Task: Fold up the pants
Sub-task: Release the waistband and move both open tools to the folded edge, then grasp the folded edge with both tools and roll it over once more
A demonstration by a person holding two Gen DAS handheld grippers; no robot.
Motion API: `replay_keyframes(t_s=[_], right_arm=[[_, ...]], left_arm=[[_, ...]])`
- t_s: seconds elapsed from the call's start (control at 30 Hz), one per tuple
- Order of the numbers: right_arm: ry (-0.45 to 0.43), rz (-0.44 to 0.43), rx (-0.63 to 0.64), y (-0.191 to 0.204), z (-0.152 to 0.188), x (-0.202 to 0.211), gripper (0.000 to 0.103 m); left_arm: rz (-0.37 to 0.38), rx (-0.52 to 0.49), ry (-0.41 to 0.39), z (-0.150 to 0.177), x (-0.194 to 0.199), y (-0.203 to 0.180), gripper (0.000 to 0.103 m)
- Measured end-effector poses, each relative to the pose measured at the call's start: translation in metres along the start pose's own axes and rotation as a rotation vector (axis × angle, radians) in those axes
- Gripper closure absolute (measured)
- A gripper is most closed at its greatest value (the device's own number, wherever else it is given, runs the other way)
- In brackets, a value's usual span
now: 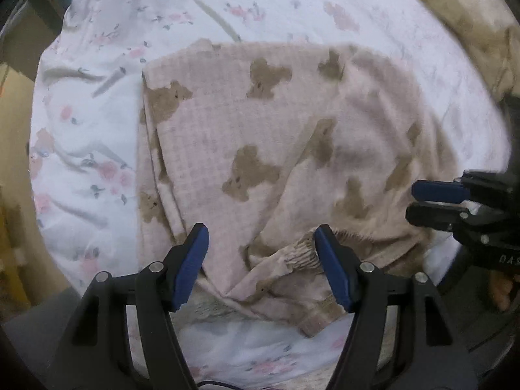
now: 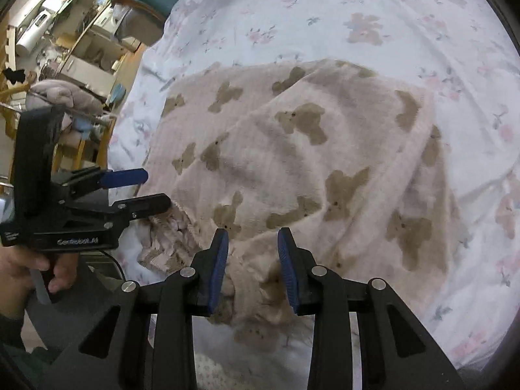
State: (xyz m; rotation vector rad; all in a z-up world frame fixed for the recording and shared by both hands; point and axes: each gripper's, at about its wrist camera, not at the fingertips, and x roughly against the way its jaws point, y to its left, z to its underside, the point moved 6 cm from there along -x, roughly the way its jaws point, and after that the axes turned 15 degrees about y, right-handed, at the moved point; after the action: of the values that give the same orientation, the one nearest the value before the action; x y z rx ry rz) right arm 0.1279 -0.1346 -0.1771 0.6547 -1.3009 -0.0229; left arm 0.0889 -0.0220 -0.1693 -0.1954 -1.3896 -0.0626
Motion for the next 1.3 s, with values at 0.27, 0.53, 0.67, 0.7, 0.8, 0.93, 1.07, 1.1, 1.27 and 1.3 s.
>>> replay_keyframes(t_s=[0.27,0.53,0.67,0.7,0.8,0.93,1.07,1.1,1.27,1.3], right_arm=[[0.187,0.121,0.151,0.016,0.037,-0.024,0.069],[0.162,0.098,-0.023,-0.016,0.031,-0.016,0.069],[0.146,0.000,-0.110,-0.030,0.029,-0.004,0.070],[0.088,-0.030,-0.123,-0.034,0.025,0.011,0.070],[-0.119,-0.035,-0.251,-0.067,0.014,0.054,0.039],[-0.233,-0.045,-0.464,-0.133,-0.001,0.076,0.038],[-0.201,-0.084,-0.502,-0.159,-0.023,0.069,0.038],[-0.193,-0.086,-0.492,-0.161,-0.029,0.067,0.038],[-0.199,-0.028,-0.418,-0.158,-0.059,0.067,0.037],[-0.193,-0.035,-0.411,-0.158,-0.062,0.066,0.037]], left_arm=[[0.018,0.042,-0.116,0.002,0.028,0.014,0.031],[-0.175,-0.169,0.109,0.025,-0.034,-0.022,0.031],[-0.078,-0.095,0.065,0.017,-0.011,-0.008,0.031],[-0.051,-0.061,0.021,0.012,0.001,0.001,0.031],[0.012,0.125,-0.121,-0.010,0.036,0.040,0.029],[0.038,0.364,-0.129,-0.052,0.037,0.096,0.029],[0.093,0.382,-0.094,-0.079,0.013,0.107,0.029],[0.092,0.361,-0.101,-0.082,0.011,0.102,0.029],[0.058,0.216,-0.112,-0.108,0.010,0.086,0.029],[0.070,0.196,-0.107,-0.111,0.009,0.082,0.029]])
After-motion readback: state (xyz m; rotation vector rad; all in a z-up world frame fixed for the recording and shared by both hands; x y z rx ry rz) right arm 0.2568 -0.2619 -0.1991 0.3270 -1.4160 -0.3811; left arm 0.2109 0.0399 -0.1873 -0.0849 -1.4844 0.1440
